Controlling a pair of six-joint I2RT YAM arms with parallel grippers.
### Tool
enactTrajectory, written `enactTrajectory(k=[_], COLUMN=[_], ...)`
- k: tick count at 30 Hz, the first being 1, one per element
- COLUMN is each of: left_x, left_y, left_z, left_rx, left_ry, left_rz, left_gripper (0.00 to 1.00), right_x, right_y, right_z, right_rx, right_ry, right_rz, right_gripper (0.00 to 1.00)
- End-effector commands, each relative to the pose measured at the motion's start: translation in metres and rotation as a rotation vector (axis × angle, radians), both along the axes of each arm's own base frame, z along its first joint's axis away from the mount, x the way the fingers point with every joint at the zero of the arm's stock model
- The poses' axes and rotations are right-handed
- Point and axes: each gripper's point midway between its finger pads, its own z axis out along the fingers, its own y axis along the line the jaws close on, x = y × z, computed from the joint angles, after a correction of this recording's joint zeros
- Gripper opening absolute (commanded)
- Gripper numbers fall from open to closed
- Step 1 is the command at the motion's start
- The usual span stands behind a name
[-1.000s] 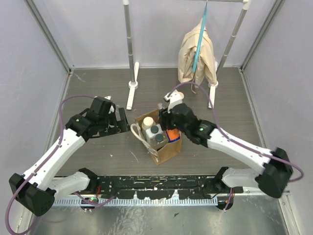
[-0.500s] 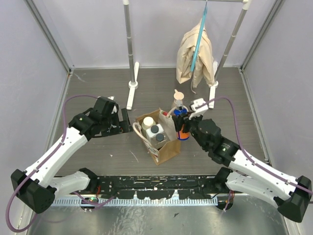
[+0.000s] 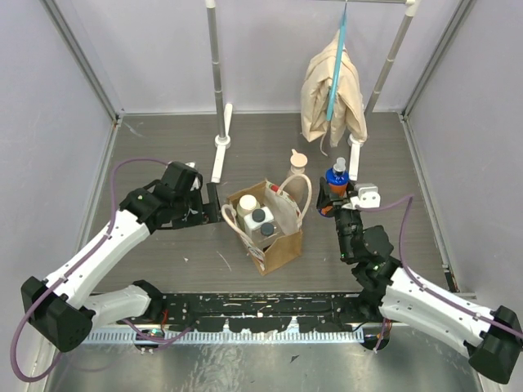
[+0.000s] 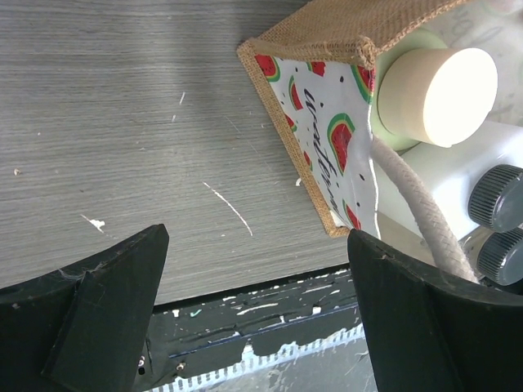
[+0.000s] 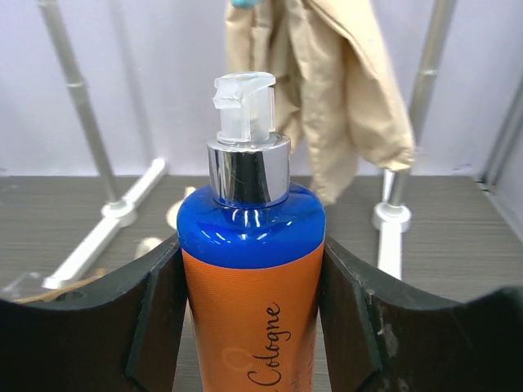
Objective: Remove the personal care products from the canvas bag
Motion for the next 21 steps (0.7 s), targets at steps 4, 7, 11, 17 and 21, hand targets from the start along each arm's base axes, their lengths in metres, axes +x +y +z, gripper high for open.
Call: enactTrajectory(k=[4,7,11,17,21], left_x=[0.002,0.002,0.002,-0.001,-0.002], left_y=[-0.010,-0.010,-0.011,-0.011,-0.009], left_z=[0.000,0.000,0.001,-0.002,-0.003], left_rx=[-0.011,-0.010,-0.008,-0.004,-0.002], left_ry=[-0.011,-0.013,-0.016,-0.009,-0.010], left_rz=[-0.013,-0.014,-0.019,-0.022,-0.019], left_gripper=[0.99,0.99,0.99,0.99,0.99], right_x=[0.008,0.017,0.030,0.058,0.073], right_y=[-0.037,-0.041,-0.040,-0.046,-0.056], right_z=[0.001,-0.017,-0.033,-0.054,-0.071], right_rx=[0.074,0.086,0.044,0.093,0.133], right_ry=[-0.156,-0.157,-0.151,-0.113,-0.088], right_rz=[-0.221,-0.269,-0.335,-0.368,-0.385], right_gripper=[0.01,0.01,0.01,0.01,0.01])
